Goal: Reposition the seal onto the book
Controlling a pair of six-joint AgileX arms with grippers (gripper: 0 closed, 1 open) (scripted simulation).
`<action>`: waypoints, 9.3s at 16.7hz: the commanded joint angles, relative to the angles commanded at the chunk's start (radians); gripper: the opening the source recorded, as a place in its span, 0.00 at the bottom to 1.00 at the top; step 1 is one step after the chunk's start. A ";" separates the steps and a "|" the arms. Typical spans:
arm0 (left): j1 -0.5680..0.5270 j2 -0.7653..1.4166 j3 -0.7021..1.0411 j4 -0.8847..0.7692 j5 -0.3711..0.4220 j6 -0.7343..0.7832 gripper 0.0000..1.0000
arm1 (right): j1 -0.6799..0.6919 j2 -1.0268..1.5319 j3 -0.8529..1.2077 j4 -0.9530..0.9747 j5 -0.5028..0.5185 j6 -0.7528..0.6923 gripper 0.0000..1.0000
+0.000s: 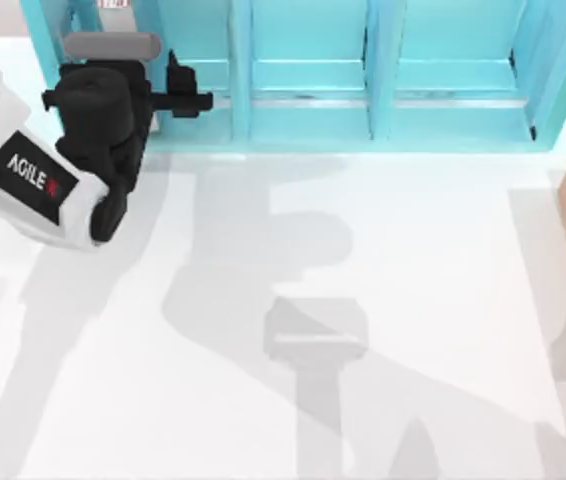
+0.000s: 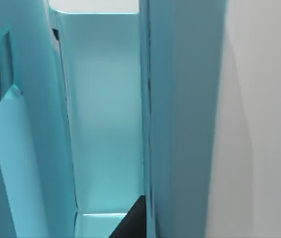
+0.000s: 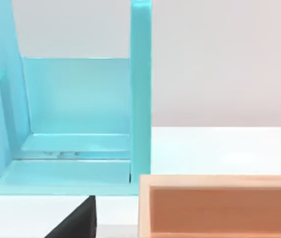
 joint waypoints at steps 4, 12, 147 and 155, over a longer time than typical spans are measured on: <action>0.000 0.000 0.000 0.000 0.000 0.000 0.25 | 0.000 0.000 0.000 0.000 0.000 0.000 1.00; 0.000 0.000 0.000 0.000 0.000 0.000 0.00 | 0.000 0.000 0.000 0.000 0.000 0.000 1.00; -1.336 -0.175 0.155 -2.348 -1.067 -3.649 1.00 | 0.000 0.000 0.000 0.000 0.000 0.000 1.00; -1.096 -0.503 -0.084 -2.071 -0.955 -3.203 1.00 | 0.000 0.000 0.000 0.000 0.000 0.000 1.00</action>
